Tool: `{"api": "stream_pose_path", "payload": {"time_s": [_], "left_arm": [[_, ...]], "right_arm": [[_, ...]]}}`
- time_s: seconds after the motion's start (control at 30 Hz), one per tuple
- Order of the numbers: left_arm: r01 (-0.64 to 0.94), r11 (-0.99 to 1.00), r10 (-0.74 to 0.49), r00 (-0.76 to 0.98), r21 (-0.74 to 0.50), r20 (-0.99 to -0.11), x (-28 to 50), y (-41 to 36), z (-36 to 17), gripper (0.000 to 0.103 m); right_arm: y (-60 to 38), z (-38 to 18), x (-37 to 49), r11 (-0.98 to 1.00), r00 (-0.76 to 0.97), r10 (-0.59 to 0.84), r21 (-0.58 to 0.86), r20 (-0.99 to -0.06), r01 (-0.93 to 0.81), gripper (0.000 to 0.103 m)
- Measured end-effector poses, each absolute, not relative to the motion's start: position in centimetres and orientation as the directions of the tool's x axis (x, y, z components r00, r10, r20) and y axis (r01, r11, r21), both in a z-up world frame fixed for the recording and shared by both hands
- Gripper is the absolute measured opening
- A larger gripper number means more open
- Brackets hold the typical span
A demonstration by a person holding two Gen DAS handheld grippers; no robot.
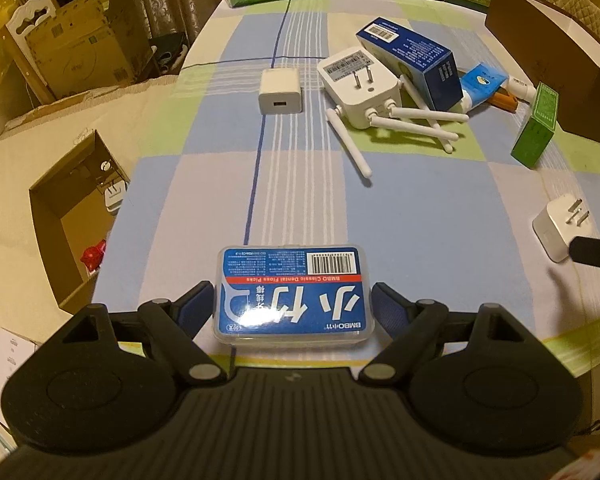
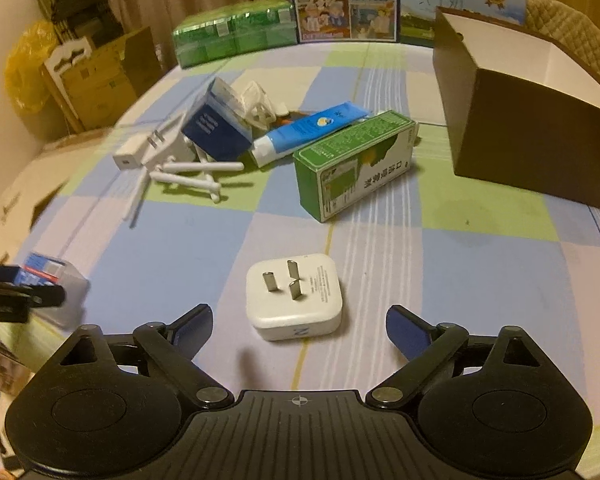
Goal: Organize rigid objects
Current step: 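Grasp the blue-white toothpick case with the left gripper, then lift the toothpick case with the left gripper while the right gripper grasps the white plug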
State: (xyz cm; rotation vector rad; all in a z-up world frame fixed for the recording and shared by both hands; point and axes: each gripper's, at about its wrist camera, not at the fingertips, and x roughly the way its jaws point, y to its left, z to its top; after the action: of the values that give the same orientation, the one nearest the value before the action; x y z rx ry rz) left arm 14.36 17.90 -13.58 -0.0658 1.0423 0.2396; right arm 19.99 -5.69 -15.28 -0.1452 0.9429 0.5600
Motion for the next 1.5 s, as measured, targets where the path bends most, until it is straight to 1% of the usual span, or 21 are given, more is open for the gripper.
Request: {"api": "stream_pose_path", "payload": {"time_s": [0.3, 0.37, 0.5, 0.77, 0.97, 1.2, 1.5], "left_arm": [[-0.211, 0.975, 0.168, 0.480, 0.073, -0.861, 14.6, 18.2, -13.2, 0.083], [-0.208, 0.976, 0.166, 0.481, 0.072, -0.861, 14.6, 18.3, -13.2, 0.083], [-0.196, 0.978, 0.160, 0.486, 0.072, -0.859, 14.6, 18.3, -13.1, 0.083], [-0.151, 0.986, 0.141, 0.503, 0.074, -0.853, 15.0, 17.3, -12.3, 0.083], [-0.089, 0.994, 0.100, 0.535, 0.062, -0.839, 16.2, 15.0, -10.7, 0.083], [0.028, 0.999, 0.017, 0.593, 0.042, -0.805, 19.3, 10.0, -7.9, 0.083], [0.151, 0.988, -0.088, 0.651, 0.015, -0.754, 26.5, 1.6, -4.3, 0.083]], "right_arm": [[-3.8, -17.2, 21.2, 0.840, 0.457, 0.356, 0.064, -0.815, -0.539, 0.076], [-3.4, -17.5, 21.3, 0.839, 0.461, 0.345, 0.049, -0.818, -0.542, 0.071], [-2.9, -17.8, 21.5, 0.837, 0.467, 0.330, 0.026, -0.820, -0.547, 0.056], [-3.3, -17.6, 21.1, 0.845, 0.475, 0.325, 0.026, -0.818, -0.534, 0.056], [-4.8, -15.4, 20.6, 0.855, 0.486, 0.350, 0.061, -0.801, -0.516, 0.056], [-8.8, -11.8, 21.4, 0.882, 0.519, 0.363, 0.106, -0.773, -0.459, 0.056], [-16.2, -7.3, 27.0, 0.907, 0.584, 0.375, 0.154, -0.720, -0.393, 0.056]]}}
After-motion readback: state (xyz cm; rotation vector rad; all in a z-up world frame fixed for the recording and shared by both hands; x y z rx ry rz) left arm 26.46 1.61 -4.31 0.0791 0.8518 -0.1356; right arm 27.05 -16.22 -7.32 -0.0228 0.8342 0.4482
